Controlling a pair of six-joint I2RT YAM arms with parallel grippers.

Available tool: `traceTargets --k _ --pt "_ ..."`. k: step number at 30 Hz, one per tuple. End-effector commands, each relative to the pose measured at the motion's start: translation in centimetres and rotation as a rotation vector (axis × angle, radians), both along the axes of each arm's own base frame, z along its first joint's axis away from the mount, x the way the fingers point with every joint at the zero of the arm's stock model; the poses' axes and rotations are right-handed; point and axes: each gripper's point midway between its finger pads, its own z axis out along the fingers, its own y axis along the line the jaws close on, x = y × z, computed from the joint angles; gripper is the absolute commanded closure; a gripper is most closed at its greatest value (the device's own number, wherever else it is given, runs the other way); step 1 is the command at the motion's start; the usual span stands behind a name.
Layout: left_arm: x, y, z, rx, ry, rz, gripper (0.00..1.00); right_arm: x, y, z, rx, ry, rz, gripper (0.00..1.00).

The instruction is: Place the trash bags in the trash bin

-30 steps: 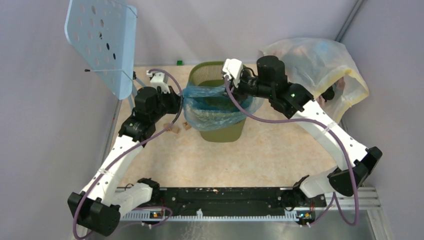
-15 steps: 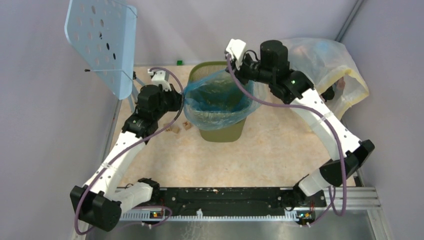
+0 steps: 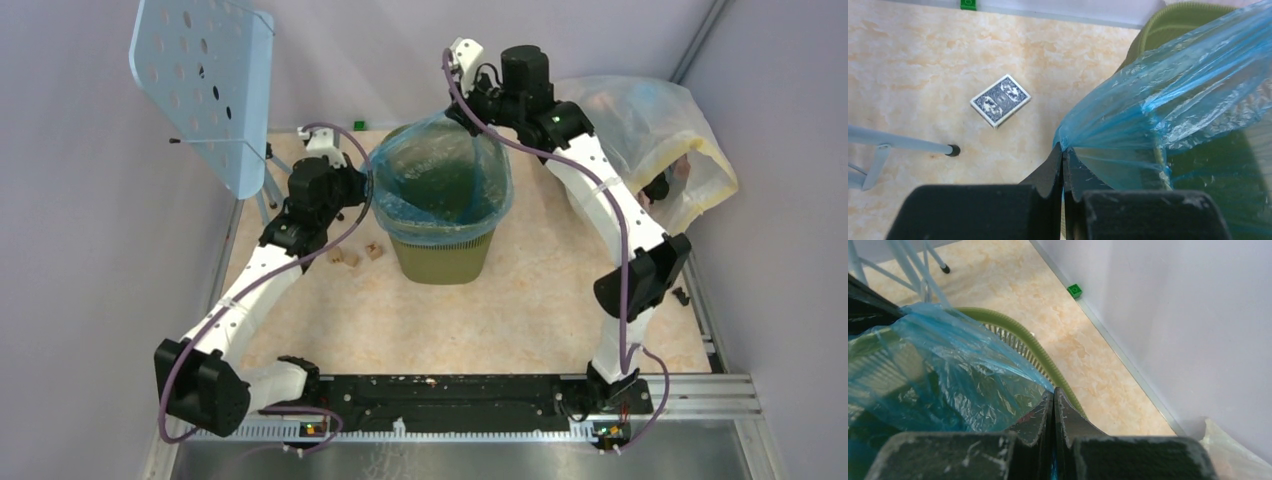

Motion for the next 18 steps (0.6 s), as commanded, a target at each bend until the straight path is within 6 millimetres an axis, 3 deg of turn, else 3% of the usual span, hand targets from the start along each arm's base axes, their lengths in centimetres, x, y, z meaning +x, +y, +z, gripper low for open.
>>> traceTargets --k 1,7,18 --pt "1.8 0.2 5.1 -0.055 -0.14 0.048 0.98 1.7 -0.3 1.9 0.08 0.008 -0.039 1.0" --pt "3.2 -0.1 6.0 -0.059 -0.166 0.051 0.96 3.5 -1.0 1.5 0.12 0.065 -0.084 1.0" --pt "6.0 -1.6 2.7 0.003 -0.047 0.007 0.95 5.2 -2.7 -1.2 0.139 0.174 -0.145 1.0"
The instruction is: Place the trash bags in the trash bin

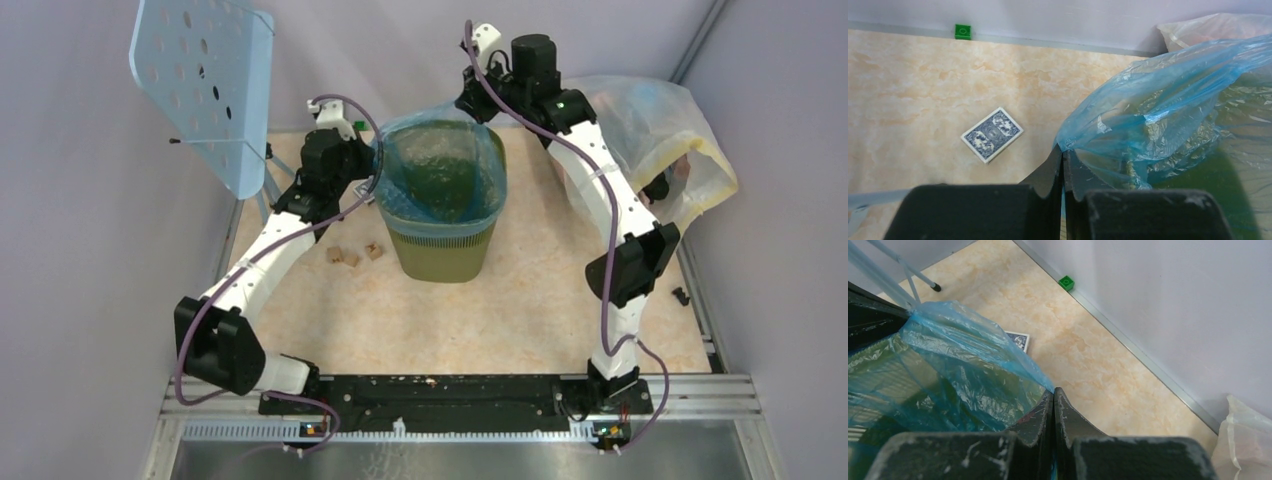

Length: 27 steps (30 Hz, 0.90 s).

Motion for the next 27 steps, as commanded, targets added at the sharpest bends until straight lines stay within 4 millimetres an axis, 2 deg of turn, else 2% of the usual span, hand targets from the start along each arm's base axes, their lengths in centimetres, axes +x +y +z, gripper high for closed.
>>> traceTargets --k 1,6,11,18,23,27 --pt "1.0 -0.4 0.4 0.022 0.002 -0.024 0.95 1.1 -1.3 -0.3 0.051 0.056 -0.044 1.0" --pt "1.3 -0.6 -0.6 0.04 0.031 -0.038 0.93 2.1 -2.8 -1.5 0.105 0.143 -0.08 1.0" --pt "1.2 -0.9 -1.5 0.044 0.053 -0.056 0.92 2.2 -3.0 -2.8 0.135 0.217 -0.065 1.0" --pt "1.0 -2.1 -2.7 0.041 0.08 -0.139 0.92 1.6 -2.3 -5.3 0.141 0.312 0.007 1.0" --pt "1.0 -2.9 -3.5 0.037 0.107 -0.202 0.92 0.6 -1.3 -7.5 0.166 0.422 0.063 1.0" --pt "1.0 -3.6 -4.5 0.03 0.147 -0.245 0.93 -0.3 -0.7 -8.5 0.193 0.49 0.107 1.0"
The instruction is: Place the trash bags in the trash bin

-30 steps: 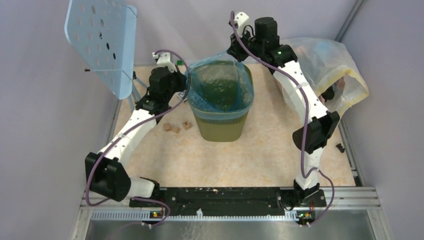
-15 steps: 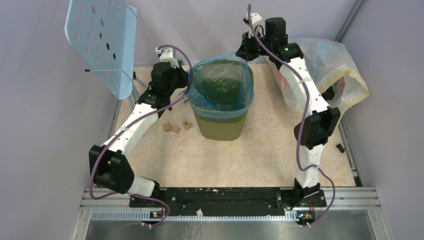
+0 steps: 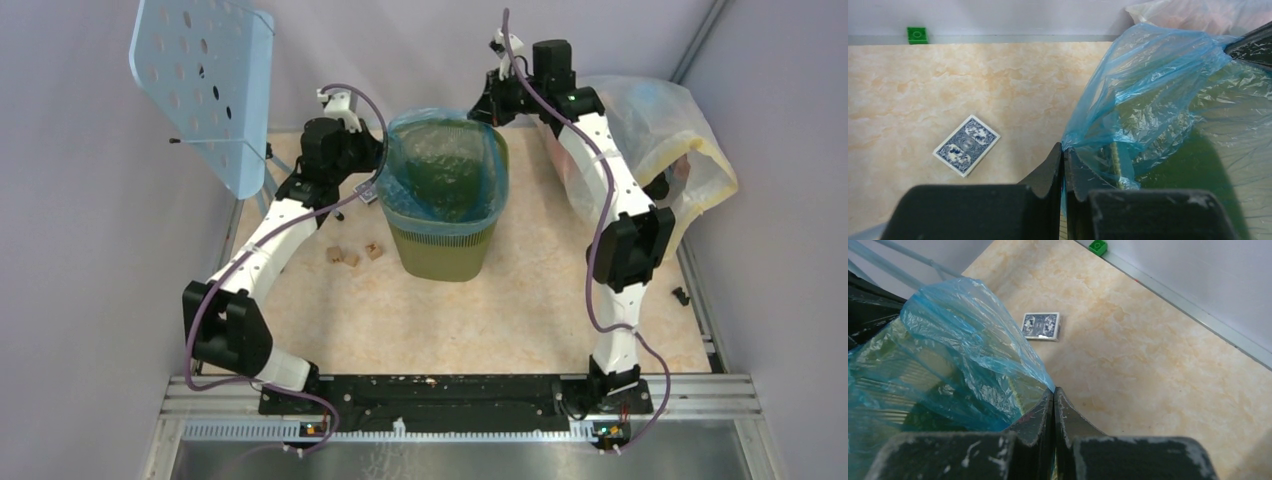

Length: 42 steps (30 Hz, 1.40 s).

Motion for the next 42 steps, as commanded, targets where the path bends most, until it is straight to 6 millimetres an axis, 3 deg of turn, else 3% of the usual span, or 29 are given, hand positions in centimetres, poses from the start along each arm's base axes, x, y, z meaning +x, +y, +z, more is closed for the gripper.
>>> traceTargets --k 1,6,10,19,25,31,42 --pt "-0.4 -1.2 -4.6 0.054 0.137 -0.091 0.93 -2.3 1.7 -3.0 0.051 0.163 0.101 1.0" --pt "-0.4 -1.2 -6.2 0.052 0.23 -0.108 0.98 -3.4 2.1 -2.9 0.105 0.226 0.116 1.0" --pt "-1.3 -1.7 -6.0 0.028 0.247 -0.151 0.98 -3.9 1.8 -2.2 0.137 0.277 0.087 1.0" --pt "-6.2 -3.2 -2.3 -0.087 0.177 -0.286 0.98 -7.2 1.0 0.2 0.17 0.266 0.09 1.0" --pt "-8.0 -2.7 -0.7 -0.114 0.175 -0.276 0.97 -7.3 0.0 1.2 0.156 0.265 0.027 1.0" --pt "-7.2 0.0 -2.2 -0.063 0.207 -0.105 0.97 -5.6 -2.2 0.1 0.096 0.265 -0.135 1.0" --pt "-8.0 -1.0 -4.4 -0.075 0.282 -0.179 0.98 -6.5 -2.6 -0.8 0.06 0.277 -0.123 0.98"
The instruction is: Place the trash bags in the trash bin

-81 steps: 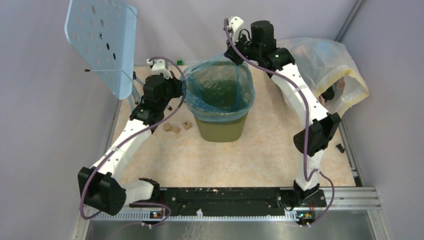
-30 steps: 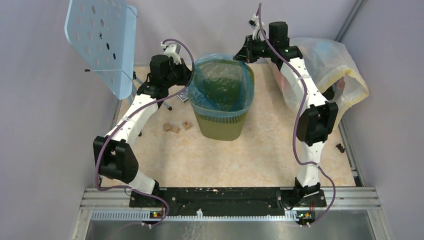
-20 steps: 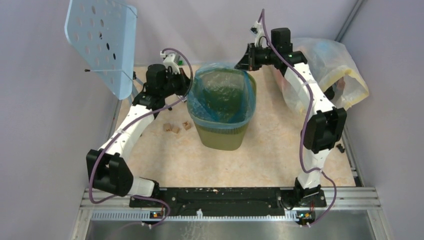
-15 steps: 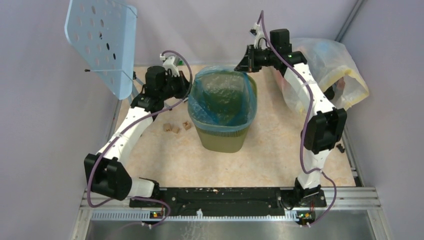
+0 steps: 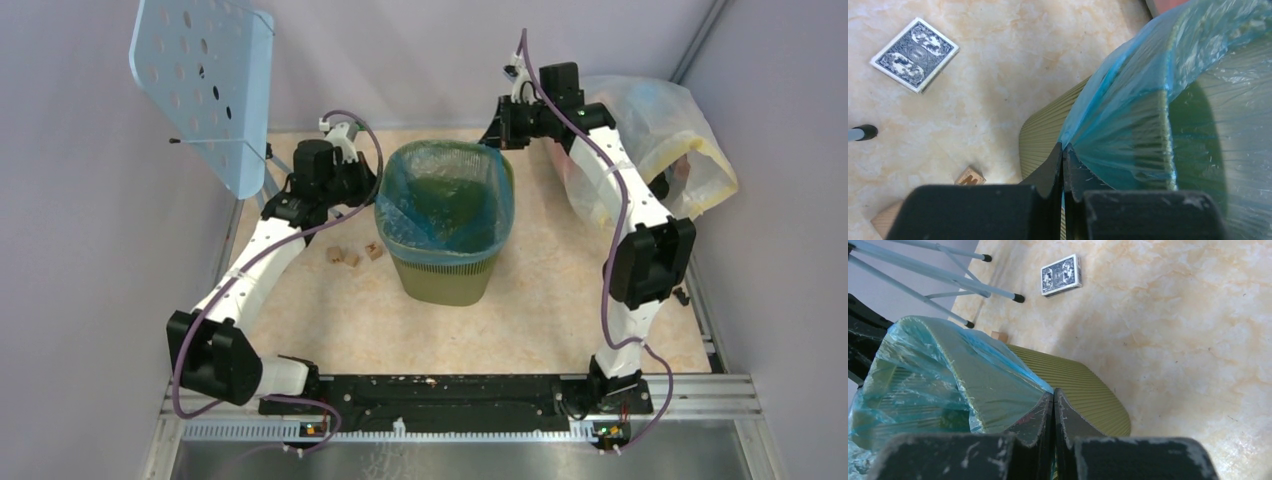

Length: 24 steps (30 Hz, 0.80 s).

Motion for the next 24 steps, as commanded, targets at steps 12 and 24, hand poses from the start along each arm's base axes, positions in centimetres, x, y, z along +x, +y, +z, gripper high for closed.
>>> traceTargets --k 12,24 --pt "-0.6 -0.7 -0.5 -0.032 0.008 -0.042 0.97 -0.4 -4.4 10.1 -0.119 -0.234 -0.188 0.67" --pt "-0.2 -0.9 0.0 -0.033 -0.007 -0.054 0.95 -6.9 -5.4 9.8 -0.123 -0.181 -0.15 0.6"
